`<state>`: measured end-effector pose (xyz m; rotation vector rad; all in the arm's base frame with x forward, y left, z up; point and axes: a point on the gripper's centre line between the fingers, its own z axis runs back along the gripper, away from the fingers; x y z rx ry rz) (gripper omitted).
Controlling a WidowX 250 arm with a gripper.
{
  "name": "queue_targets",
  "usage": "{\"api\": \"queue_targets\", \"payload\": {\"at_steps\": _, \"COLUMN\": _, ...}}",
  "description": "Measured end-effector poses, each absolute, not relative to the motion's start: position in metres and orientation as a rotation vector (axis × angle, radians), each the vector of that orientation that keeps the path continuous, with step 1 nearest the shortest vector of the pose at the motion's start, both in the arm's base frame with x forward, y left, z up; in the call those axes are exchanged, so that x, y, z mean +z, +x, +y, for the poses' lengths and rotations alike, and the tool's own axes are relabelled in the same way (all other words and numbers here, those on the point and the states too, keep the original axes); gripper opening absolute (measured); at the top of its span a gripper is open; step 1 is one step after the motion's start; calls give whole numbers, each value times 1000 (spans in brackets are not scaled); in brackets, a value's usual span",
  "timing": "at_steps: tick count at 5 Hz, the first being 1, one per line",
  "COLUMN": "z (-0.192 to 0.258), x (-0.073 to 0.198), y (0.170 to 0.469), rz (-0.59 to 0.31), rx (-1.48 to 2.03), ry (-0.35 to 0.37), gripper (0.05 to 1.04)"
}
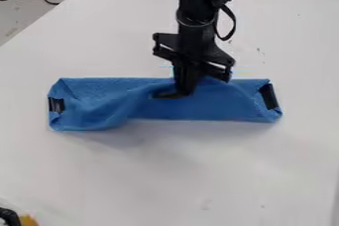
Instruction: Fold the blue cloth from bottom to top
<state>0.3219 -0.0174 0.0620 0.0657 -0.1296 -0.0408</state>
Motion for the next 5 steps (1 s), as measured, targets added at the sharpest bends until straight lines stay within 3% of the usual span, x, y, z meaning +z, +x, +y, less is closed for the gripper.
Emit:
{"api": "queue_targets", "payload": {"at_steps": 2, "z": 8, "x": 15, "y": 371, "rz": -49, "rx": -141, "ry": -23, "gripper": 62}}
{"api": "queue_targets", "payload": {"at_steps": 3, "z": 9, "x": 9, "y": 384, "rz": -61, "rx": -144, "ry": -50, "gripper": 89}}
{"api": "queue_targets", "payload": {"at_steps": 4, "z": 9, "x": 6, "y": 389, "rz": -117, "rx": -142, "ry": -48, "gripper": 251}}
{"api": "queue_targets", "payload": {"at_steps": 5, "z": 5, "x": 8, "y": 389, "rz": -174, "rx": -153, "ry": -22, "gripper": 481}}
